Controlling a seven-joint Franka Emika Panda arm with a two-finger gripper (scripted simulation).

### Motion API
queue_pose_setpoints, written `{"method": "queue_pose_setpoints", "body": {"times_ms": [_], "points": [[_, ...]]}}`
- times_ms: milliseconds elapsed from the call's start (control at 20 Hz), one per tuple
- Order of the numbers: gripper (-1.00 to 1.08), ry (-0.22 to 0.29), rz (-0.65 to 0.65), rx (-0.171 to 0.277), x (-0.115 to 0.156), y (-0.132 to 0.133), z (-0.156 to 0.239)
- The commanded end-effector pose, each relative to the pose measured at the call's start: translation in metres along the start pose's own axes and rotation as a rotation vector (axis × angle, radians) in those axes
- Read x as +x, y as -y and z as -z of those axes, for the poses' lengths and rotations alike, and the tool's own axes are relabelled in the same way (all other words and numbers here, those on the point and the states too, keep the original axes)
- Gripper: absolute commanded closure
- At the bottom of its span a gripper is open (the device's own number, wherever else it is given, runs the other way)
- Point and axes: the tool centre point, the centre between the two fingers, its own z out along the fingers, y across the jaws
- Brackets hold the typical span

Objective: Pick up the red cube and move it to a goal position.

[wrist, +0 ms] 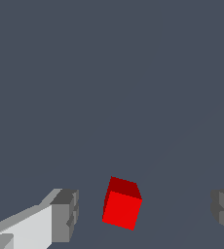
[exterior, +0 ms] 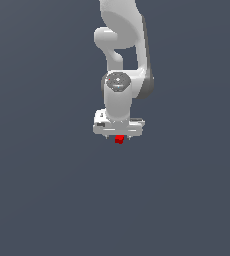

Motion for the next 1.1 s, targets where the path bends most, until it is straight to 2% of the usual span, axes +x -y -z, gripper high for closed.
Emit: {"method": "queue_pose_setpoints", "body": {"times_ms": [0,550,1050], "points": [[-0.92,-0.003,-0.033,-0.001,-0.008,0.0,-0.012],[-0.92,-0.024,-0.207,-0.006,-0.047,0.003,-0.079],[-0.92,-0.031,-0.27,-0.008,-0.059,0.007,-0.105]]}}
